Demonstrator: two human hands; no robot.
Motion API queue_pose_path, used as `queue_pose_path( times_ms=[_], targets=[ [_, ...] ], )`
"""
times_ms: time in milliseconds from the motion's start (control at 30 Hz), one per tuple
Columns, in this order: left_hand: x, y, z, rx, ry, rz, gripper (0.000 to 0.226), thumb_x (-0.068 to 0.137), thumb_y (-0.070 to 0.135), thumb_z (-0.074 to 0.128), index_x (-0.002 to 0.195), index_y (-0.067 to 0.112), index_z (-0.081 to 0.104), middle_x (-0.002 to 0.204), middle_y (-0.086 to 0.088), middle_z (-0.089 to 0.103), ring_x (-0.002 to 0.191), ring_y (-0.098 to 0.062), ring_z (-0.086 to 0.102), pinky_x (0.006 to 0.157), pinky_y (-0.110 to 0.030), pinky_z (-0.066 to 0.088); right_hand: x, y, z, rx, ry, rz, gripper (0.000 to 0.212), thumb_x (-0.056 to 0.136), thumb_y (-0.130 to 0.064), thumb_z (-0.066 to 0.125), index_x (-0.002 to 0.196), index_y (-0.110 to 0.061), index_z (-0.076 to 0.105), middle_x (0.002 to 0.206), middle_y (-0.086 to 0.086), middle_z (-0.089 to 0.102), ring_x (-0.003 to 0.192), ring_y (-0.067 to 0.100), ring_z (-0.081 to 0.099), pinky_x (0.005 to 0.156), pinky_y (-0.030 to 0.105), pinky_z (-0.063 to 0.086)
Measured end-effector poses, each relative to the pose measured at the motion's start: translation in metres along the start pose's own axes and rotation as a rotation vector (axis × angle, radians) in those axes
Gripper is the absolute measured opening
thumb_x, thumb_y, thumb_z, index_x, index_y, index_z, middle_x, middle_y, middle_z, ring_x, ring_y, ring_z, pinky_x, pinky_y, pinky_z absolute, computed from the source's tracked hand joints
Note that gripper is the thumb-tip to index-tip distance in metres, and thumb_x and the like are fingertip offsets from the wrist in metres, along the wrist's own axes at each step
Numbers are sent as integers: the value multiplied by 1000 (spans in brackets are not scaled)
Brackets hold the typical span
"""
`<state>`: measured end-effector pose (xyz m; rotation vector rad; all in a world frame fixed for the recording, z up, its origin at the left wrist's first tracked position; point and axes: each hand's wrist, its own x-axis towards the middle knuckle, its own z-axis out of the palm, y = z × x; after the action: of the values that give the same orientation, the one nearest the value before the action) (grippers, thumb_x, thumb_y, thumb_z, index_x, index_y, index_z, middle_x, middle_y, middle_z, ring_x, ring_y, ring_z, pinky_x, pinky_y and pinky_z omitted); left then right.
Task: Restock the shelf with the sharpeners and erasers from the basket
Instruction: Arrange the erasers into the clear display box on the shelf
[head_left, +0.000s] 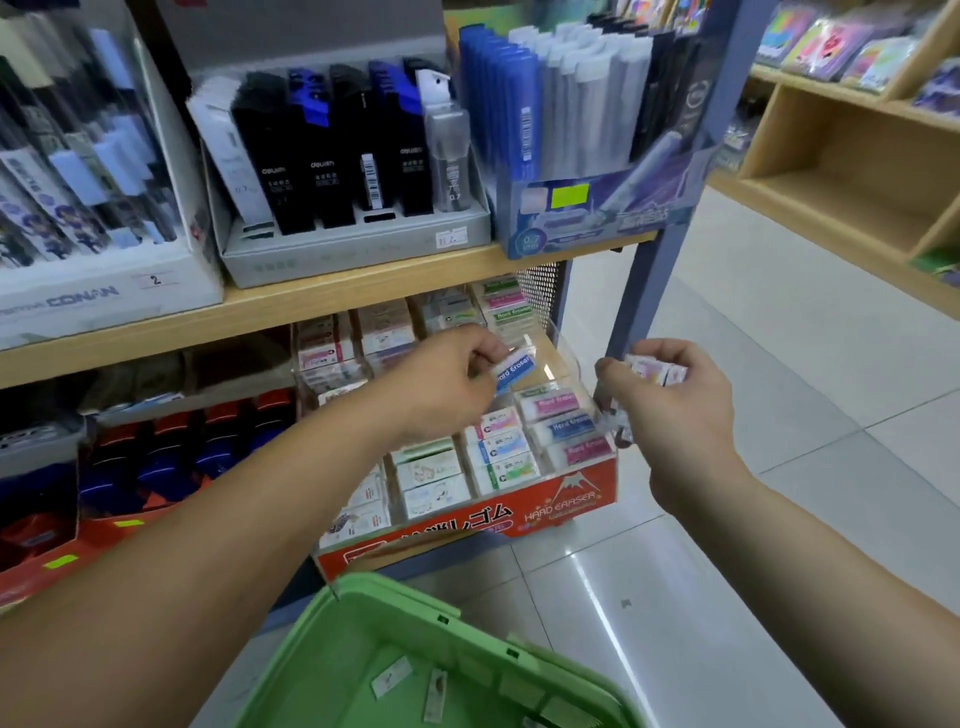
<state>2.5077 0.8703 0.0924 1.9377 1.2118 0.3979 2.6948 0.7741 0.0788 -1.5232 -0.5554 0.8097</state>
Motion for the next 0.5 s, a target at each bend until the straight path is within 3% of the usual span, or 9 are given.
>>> queue_pose_path(
  times_ms=[133,267,367,500],
  targets=[
    [29,5,8,88,78,5,24,98,10,64,117,24,65,103,4,66,87,-11,65,68,-23,54,7,8,-7,14,-10,30,28,89,-17,81,108,-23,61,95,0,71,66,10,75,52,29,60],
    [56,11,18,166,105,-17,10,92,16,76,90,25,71,88,8,71,85,-9,68,67,-21,51,10,16,-6,-11,-54,10,26,90,-21,81,105,-25,60,96,-3,72,71,10,76,59,33,64],
    [73,12,25,230,100,-34,20,89,18,80,76,30,72,82,12,71,82,-6,67,75,-24,55,13,18,-6,33,-58,33,26,90,-21,81,107,-23,61,94,-4,71,71,5,76,56,30,62],
    [90,12,30,291,144,-48,13,89,22,79,79,30,75,84,14,71,84,-9,68,75,-24,54,13,19,-8,50,-72,23,27,90,-21,81,108,-23,62,90,-7,70,69,-2,73,52,25,59]
  ],
)
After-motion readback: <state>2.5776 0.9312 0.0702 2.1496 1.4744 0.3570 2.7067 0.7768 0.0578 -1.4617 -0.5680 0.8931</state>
